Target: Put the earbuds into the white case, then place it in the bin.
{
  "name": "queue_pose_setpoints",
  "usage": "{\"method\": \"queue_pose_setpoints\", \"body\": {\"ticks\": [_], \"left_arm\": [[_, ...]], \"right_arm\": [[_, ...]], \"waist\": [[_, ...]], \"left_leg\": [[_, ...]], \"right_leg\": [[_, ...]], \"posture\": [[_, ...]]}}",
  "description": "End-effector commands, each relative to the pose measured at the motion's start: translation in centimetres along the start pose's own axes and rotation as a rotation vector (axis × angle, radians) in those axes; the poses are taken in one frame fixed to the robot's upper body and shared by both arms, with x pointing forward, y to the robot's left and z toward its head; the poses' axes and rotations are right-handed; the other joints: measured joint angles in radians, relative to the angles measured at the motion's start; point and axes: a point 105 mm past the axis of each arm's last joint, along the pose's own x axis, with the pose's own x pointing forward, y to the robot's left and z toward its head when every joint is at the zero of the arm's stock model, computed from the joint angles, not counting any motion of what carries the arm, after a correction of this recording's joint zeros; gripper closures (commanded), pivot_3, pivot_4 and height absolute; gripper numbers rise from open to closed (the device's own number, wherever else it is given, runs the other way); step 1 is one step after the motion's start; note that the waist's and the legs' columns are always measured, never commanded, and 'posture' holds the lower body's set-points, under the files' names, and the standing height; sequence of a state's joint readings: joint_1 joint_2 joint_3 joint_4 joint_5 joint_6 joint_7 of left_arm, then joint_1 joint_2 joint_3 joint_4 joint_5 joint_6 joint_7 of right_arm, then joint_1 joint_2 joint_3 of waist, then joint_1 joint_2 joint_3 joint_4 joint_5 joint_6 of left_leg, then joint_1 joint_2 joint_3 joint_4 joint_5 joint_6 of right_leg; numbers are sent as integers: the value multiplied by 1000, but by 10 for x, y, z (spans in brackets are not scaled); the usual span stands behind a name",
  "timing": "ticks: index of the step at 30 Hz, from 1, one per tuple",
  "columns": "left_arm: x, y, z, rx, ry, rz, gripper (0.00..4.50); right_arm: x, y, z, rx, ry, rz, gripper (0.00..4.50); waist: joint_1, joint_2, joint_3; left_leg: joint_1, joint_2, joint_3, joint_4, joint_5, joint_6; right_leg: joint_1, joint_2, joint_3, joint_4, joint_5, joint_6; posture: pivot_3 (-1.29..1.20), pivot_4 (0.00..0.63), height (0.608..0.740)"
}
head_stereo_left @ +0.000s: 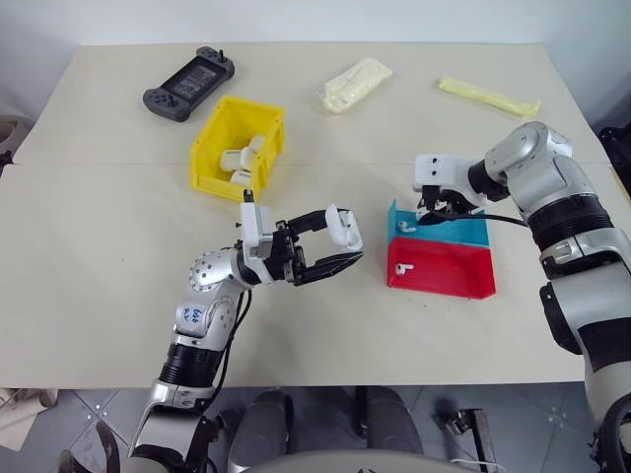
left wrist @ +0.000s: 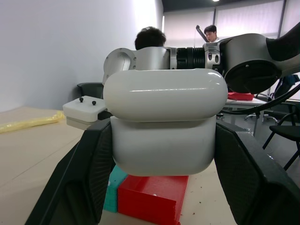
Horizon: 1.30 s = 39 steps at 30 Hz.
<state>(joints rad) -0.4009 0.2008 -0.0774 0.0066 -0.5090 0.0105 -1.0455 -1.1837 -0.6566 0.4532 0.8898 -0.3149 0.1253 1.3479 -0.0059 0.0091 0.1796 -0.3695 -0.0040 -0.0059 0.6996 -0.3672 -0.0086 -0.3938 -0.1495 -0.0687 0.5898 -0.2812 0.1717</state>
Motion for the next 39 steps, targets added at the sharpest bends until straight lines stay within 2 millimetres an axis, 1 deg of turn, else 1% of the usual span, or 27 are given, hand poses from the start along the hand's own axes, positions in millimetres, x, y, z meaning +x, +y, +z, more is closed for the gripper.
{"method": "queue_pose_setpoints", "body": {"ticks": [1,8,10,13,16,19,22,23,26,28,30,33,35,37,39], "left_arm": [[1,-2,12,52,-30,-15,1698],[2,-1,12,54,-31,-19,1698],[2,-1,12,54,-32,-20,1698],[2,-1,13,55,-32,-20,1698],[2,0,12,54,-32,-21,1698],[2,-1,12,51,-30,-23,1698],[3,-1,12,47,-29,-27,1698],[3,-1,12,46,-29,-29,1698],[5,-1,12,43,-32,-34,1698],[7,1,13,40,-39,-35,1698],[8,3,13,38,-43,-40,1698],[10,4,14,34,-51,-46,1698],[11,5,13,18,-57,-51,1698],[14,4,10,-2,-58,-66,1698],[16,3,9,-12,-59,-78,1698]], "right_arm": [[6,6,-9,28,27,28,2544],[5,7,-13,39,38,35,2544],[5,7,-13,41,36,36,2929],[5,7,-12,46,23,32,3767],[7,5,-7,55,-6,13,3767],[5,7,-8,60,-12,21,3767],[1,6,-10,71,-27,9,3767],[-4,3,-10,57,-32,-20,3767],[-35,-12,-2,116,-151,-128,3767],[-55,-7,6,155,-277,-119,3767],[-71,2,15,184,-434,-114,3767],[-83,17,25,252,-632,-150,3767],[-90,34,37,290,-796,-140,3767],[-102,55,51,390,-1031,-94,3767],[-109,70,58,469,-1163,-59,3767]], "waist": [[0,0,0],[0,0,0],[0,0,0],[0,0,0],[-1,0,0],[-1,0,0],[-1,0,0],[-1,0,0],[4,0,0],[6,1,1],[7,1,1],[5,1,1],[6,1,1],[6,1,1],[6,1,1]], "left_leg": [[0,0,0,0,0,0],[0,0,0,0,0,0],[0,0,0,0,0,0],[0,0,0,0,0,0],[0,0,0,0,0,0],[0,0,0,0,0,0],[0,0,0,0,0,0],[0,0,0,0,0,0],[-1,0,0,0,0,0],[-1,0,0,0,0,0],[-2,0,-1,0,0,0],[-2,0,0,-1,0,0],[-1,0,0,-1,0,0],[-1,0,0,0,0,0],[-1,0,0,0,0,0]], "right_leg": [[0,0,0,0,0,0],[0,0,0,0,0,0],[0,0,0,0,0,0],[0,0,0,0,0,0],[0,0,0,0,0,0],[0,0,0,0,0,0],[0,0,0,0,0,0],[0,0,0,0,0,0],[0,0,0,0,0,0],[-1,0,0,0,0,0],[-1,0,-1,-1,0,0],[-1,0,-2,-1,0,0],[-1,0,-2,0,0,0],[-1,0,-2,1,0,0],[-1,0,-2,1,0,0]], "posture": [[0,150,740],[0,150,740],[0,150,740],[0,150,740],[0,150,740],[0,150,740],[0,150,740],[0,150,740],[0,150,740],[0,150,740],[0,150,740],[0,150,740],[0,150,740],[0,150,740],[0,150,740]]}}
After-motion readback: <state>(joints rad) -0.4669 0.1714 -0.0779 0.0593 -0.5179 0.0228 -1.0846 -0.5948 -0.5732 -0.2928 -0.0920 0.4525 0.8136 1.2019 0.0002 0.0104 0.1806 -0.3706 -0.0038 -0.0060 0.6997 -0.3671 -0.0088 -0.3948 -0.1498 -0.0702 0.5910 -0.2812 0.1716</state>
